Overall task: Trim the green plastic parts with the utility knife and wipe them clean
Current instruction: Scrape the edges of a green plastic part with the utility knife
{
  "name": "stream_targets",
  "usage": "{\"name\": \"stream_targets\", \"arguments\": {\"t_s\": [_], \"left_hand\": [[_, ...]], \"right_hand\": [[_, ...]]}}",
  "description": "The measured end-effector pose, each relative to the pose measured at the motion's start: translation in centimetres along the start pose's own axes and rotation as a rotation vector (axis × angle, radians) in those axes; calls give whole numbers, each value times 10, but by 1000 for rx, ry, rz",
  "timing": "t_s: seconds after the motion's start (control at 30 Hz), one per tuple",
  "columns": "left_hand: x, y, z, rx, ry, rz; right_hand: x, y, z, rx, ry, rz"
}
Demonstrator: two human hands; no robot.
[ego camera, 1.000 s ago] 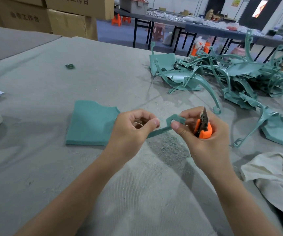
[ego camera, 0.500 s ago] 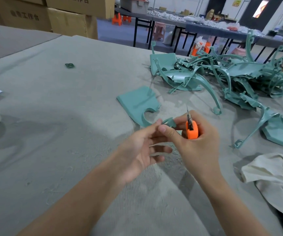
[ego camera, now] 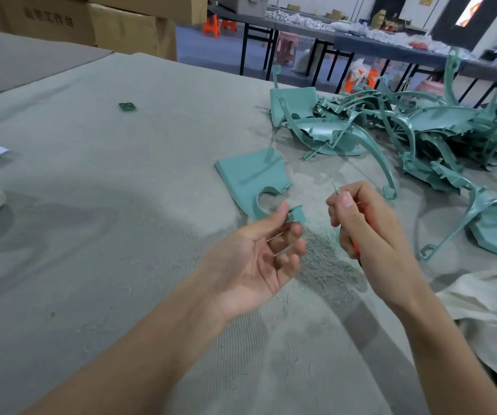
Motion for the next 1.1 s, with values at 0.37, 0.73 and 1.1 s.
{"name": "stream_targets", "arguments": {"t_s": [0.37,0.73,1.1], "left_hand": [[13,-8,2,-88,-248,-120],[24,-21,11,-167,-489,-487],[26,-22,11,-157,-514,-489]], "right_hand": [[-16,-7,7,-88,232,64],[-22,-5,8,-94,360,61],[-23,-7,10,-46,401,132]]}}
Point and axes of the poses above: each hand's wrist, its own z-axis away from the middle knuckle, its own y-axis out of the back of the hand, x = y × z, the point moved 5 cm from there along -z, towards the middle knuckle, and after that the axes turned 2 degrees about -z, right-handed, at the moved point
